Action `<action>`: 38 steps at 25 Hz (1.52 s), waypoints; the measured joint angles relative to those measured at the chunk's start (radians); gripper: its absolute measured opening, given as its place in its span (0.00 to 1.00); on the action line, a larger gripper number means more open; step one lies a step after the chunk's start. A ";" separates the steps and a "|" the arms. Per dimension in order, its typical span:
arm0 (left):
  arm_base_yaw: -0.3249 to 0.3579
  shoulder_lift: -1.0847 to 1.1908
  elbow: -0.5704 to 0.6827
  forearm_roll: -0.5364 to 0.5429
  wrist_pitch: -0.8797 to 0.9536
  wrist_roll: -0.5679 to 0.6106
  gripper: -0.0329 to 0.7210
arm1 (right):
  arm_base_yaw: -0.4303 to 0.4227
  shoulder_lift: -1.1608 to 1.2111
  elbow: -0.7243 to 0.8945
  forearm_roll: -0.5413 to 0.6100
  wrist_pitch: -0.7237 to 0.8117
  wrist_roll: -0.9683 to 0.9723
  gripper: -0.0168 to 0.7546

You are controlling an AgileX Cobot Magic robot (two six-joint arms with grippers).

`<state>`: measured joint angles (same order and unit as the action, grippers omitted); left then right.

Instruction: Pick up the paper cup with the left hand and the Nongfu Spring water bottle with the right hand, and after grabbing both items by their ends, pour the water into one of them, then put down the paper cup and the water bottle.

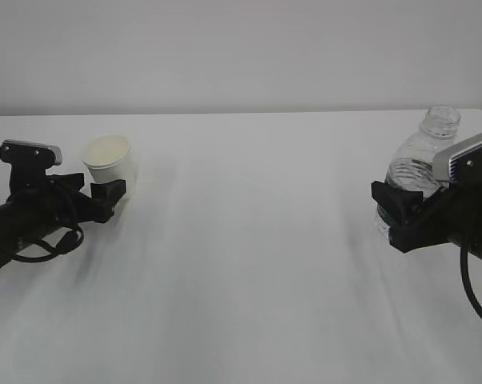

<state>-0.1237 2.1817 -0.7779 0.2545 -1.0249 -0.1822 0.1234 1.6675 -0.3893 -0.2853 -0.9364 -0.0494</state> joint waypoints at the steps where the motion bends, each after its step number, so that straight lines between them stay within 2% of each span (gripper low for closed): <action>1: 0.000 0.000 -0.002 0.000 0.002 0.000 0.86 | 0.000 0.000 0.000 0.000 0.000 0.000 0.62; 17: -0.004 0.073 -0.121 0.027 0.011 -0.026 0.86 | 0.000 0.000 0.000 0.000 0.000 0.000 0.62; 26: -0.008 0.082 -0.186 0.027 0.088 -0.026 0.84 | 0.000 0.000 0.000 0.000 0.001 0.000 0.62; 38: -0.014 0.085 -0.189 0.027 0.092 -0.026 0.67 | 0.000 0.000 0.000 -0.002 0.002 0.000 0.62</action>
<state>-0.1376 2.2671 -0.9670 0.2817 -0.9325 -0.2081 0.1234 1.6675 -0.3893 -0.2876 -0.9340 -0.0494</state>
